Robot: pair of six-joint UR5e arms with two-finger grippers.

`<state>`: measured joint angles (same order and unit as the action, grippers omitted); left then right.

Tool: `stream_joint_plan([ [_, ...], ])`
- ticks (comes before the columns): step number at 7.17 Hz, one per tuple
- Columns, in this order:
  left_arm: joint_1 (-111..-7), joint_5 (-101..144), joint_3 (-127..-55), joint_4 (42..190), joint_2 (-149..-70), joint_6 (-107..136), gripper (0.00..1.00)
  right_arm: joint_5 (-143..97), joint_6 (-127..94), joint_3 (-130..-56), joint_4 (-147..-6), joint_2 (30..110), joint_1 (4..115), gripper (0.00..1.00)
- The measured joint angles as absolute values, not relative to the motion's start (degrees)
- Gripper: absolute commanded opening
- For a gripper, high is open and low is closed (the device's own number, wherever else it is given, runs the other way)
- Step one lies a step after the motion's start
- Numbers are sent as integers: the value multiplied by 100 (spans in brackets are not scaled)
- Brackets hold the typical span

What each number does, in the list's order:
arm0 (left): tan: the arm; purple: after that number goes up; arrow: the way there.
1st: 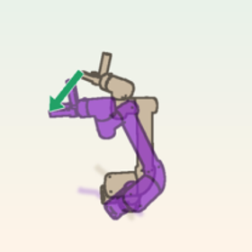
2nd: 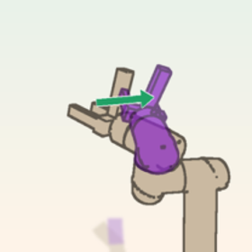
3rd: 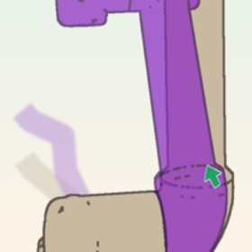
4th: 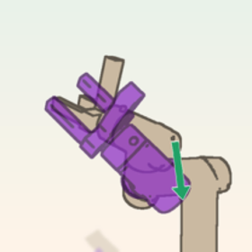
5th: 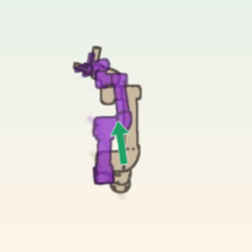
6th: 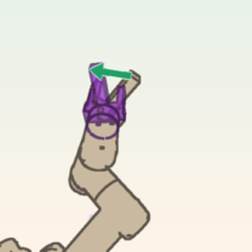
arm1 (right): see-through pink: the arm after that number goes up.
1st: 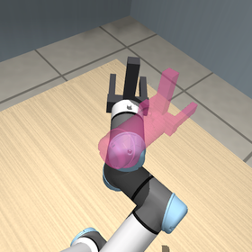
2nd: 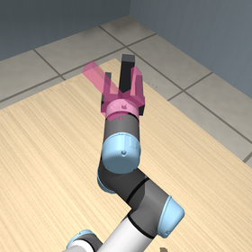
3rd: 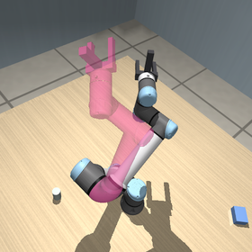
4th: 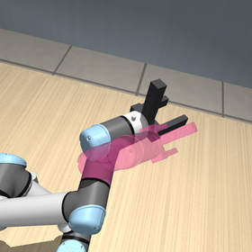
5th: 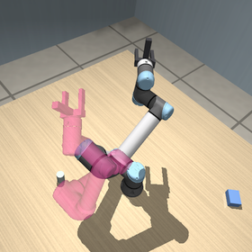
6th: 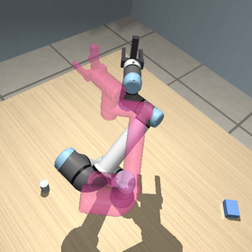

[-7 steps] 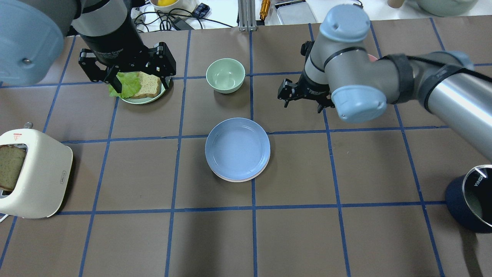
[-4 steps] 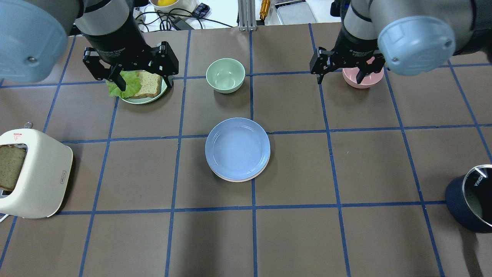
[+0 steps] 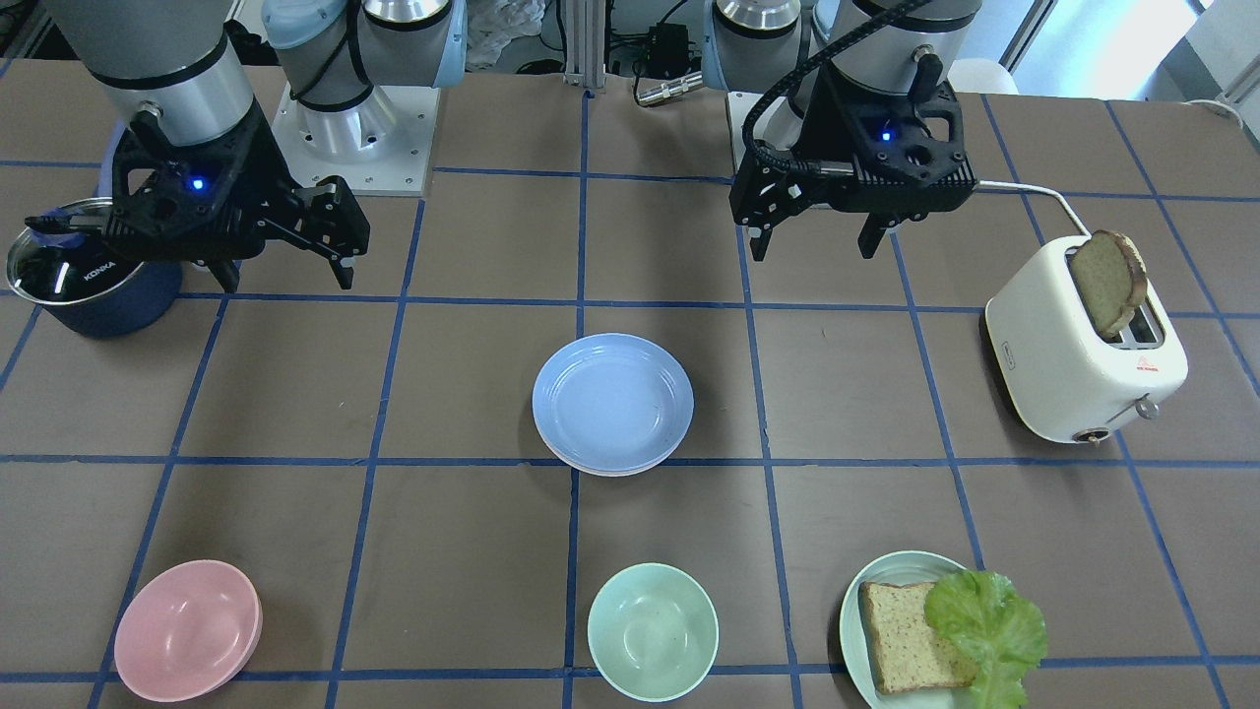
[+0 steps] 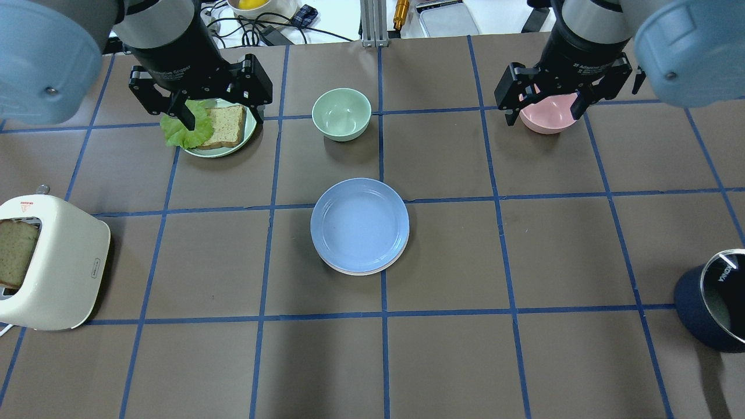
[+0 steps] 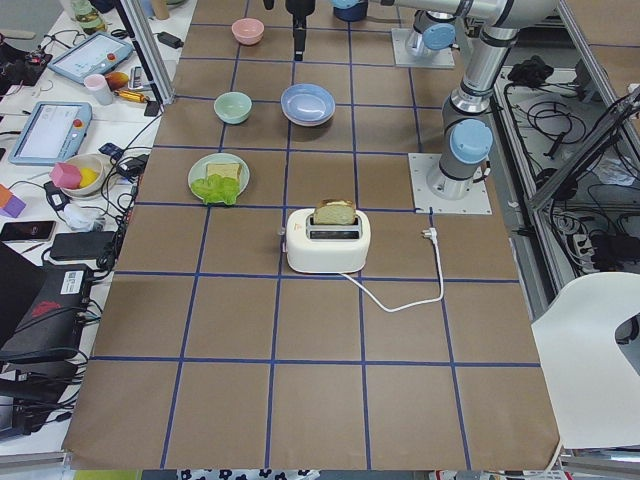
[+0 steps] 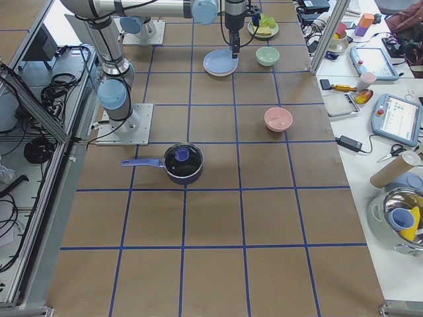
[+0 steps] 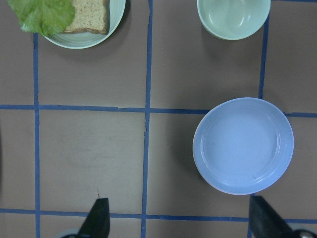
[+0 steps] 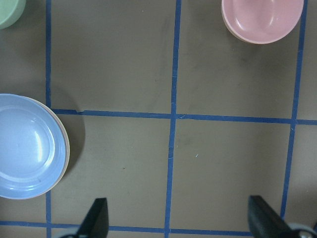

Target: Stack three plates with pink and blue

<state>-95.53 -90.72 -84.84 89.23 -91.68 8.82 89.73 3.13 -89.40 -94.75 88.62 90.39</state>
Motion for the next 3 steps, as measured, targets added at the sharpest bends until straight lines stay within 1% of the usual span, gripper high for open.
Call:
stream_joint_plan([
  [3, -9545, -9070, -8482, 8917, -9159, 887, 100, 8972, 320, -8919, -9455, 8903, 9041, 100],
])
